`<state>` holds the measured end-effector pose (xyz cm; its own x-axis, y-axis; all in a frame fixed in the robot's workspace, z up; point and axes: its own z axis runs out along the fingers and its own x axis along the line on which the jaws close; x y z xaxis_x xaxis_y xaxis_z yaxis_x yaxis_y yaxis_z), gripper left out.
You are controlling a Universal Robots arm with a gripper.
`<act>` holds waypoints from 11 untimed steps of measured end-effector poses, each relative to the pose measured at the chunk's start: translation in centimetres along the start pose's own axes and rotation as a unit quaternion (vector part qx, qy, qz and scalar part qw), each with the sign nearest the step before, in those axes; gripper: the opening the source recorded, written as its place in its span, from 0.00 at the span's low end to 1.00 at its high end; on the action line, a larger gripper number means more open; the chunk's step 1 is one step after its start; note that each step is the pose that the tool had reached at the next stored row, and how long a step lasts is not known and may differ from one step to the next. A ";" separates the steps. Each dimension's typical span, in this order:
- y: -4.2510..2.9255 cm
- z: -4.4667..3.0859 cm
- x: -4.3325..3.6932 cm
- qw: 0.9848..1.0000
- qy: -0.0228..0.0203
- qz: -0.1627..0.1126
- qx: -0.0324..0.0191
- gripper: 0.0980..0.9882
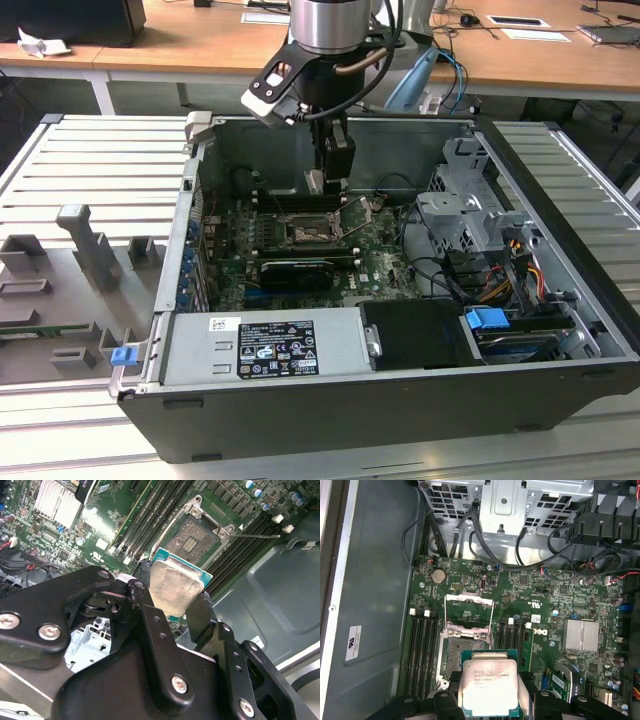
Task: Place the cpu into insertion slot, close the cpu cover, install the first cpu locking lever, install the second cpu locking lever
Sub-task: 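Place the cpu into insertion slot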
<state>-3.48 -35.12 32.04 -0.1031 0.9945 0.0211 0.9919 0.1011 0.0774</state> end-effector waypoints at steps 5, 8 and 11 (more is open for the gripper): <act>-0.01 0.10 0.00 1.000 0.000 0.000 0.000 0.48; -0.02 0.21 0.00 1.000 0.000 0.000 0.000 0.48; -0.02 0.29 -0.01 1.000 0.000 0.000 0.000 0.48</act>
<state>-3.48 -35.12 31.74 -0.1029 0.9945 0.0212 0.9919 0.1010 0.0775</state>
